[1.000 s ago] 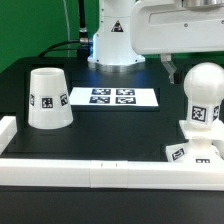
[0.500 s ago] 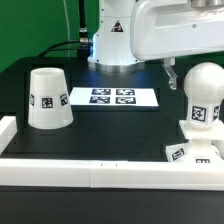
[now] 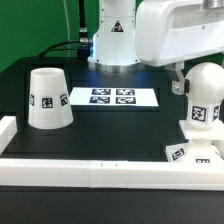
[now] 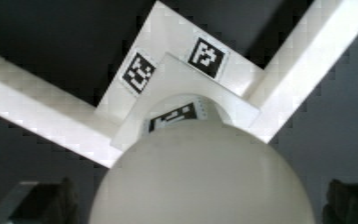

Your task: Assemble lamp

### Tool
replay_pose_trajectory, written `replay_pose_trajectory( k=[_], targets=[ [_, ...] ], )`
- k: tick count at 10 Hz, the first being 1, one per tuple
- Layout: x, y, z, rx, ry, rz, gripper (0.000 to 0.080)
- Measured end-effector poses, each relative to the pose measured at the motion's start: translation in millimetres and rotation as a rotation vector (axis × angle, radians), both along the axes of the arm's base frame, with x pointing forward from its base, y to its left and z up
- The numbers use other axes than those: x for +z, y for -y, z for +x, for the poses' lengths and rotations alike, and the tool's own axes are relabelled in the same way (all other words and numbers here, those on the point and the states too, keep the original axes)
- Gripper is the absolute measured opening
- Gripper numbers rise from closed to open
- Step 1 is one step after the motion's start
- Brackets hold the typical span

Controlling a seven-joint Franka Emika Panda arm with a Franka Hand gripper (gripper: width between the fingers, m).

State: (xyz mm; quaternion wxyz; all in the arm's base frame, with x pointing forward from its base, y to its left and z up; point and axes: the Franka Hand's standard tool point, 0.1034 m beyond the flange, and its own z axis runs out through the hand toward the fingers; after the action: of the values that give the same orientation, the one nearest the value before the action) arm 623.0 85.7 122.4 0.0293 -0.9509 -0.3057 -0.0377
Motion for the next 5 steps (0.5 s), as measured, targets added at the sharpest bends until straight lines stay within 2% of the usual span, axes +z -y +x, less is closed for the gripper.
replay_pose_trajectory(
  k=[1,2,5],
  targets=[
    [-0.2,-0.2,0.1,0.061,0.006,-0.008,0.0699],
    [-0.4,-2.2,2.0,0.191,0.031,-0.047,0.0699],
    [-0.9,-4.5,7.8,0.550,0.059,-0.118,0.0699]
  ],
)
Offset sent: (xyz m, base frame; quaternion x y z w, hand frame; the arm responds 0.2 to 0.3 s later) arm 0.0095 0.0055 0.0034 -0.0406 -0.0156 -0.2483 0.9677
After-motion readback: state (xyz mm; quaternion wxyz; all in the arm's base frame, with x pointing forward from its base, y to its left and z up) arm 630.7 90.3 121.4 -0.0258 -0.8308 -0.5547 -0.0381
